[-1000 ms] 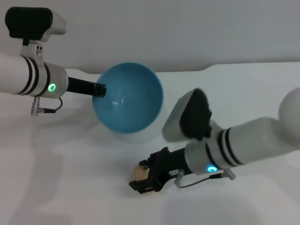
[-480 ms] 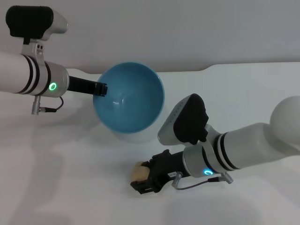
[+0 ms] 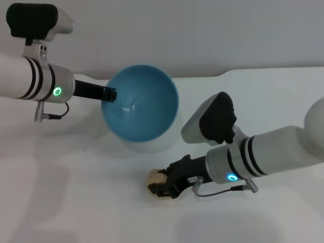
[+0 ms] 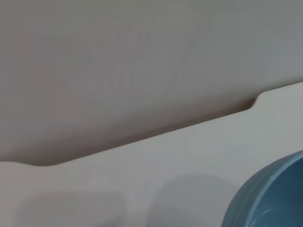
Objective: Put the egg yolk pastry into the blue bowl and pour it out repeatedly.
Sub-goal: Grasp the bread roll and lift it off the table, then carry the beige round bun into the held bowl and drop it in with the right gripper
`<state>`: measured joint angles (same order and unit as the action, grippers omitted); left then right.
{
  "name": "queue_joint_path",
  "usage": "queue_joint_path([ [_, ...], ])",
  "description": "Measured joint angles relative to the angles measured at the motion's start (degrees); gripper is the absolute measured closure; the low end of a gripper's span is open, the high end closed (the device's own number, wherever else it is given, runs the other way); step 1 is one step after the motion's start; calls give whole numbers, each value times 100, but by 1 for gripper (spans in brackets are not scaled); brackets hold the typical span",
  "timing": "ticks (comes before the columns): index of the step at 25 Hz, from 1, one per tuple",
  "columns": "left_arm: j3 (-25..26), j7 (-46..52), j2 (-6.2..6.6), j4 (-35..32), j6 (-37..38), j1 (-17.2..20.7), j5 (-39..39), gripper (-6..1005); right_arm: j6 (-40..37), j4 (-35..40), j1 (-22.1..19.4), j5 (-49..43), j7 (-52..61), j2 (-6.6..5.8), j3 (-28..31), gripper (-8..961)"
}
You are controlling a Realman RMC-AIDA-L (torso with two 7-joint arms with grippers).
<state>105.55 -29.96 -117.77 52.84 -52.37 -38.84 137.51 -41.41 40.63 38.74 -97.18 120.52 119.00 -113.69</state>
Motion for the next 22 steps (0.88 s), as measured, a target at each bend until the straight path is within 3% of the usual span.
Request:
queue_joint_path([
  [4, 0, 0, 13, 0, -99, -11, 11, 982, -665, 331, -168, -34, -170, -34, 516, 564],
  [10, -3, 0, 27, 0, -208, -53, 31, 983, -2769, 1038, -611, 152, -980, -22, 2120, 614],
  [14, -7, 0, 19, -1, -641, -184, 267, 983, -3709, 1268, -772, 748, -1363, -34, 2985, 647],
  [18, -91, 125, 4, -2, -1313, -413, 563, 984, -4070, 1381, -844, 905, -1464, -45, 3554, 670],
  [22, -543, 399, -18, 68, -1596, -515, 631, 984, -4068, 1325, -849, 697, -1461, -59, 3858, 693],
])
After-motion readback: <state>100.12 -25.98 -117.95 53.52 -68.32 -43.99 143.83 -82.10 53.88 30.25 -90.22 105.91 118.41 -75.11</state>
